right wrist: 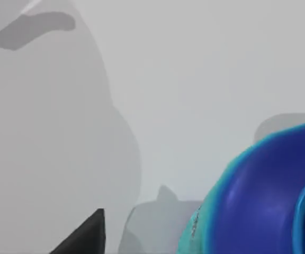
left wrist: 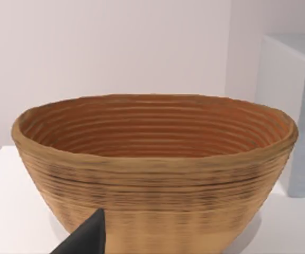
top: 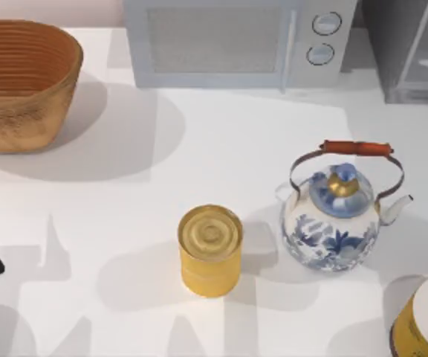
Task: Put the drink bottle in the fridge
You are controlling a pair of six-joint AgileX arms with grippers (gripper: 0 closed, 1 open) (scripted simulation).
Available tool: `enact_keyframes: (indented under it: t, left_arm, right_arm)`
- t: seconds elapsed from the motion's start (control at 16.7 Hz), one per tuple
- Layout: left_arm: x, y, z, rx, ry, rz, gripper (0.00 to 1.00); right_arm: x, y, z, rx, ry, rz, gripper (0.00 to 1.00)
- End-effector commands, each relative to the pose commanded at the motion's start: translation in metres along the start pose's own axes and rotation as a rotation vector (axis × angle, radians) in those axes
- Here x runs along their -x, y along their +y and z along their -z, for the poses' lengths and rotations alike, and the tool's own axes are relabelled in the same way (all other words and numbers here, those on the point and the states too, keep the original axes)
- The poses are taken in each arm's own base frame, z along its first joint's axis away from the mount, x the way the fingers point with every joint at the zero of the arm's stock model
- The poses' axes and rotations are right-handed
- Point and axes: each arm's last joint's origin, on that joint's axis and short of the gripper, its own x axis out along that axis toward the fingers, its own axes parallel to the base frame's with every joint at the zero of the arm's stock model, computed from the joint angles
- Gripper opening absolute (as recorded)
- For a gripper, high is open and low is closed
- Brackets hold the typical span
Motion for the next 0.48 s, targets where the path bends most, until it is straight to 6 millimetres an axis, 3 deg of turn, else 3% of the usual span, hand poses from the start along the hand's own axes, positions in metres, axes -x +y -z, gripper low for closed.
enact_keyframes:
  t: [0.24,0.48]
  left_arm:
    - [0.0,0.0,0.0,0.0,0.0,0.0,1.0]
    - [0.0,0.0,0.0,0.0,0.0,0.0,1.0]
  right_arm:
    - [0.0001,0.0002,-0.0004,0.001,0.0,0.0,1.0]
    - [0.0001,0.0002,-0.0004,0.001,0.0,0.0,0.7]
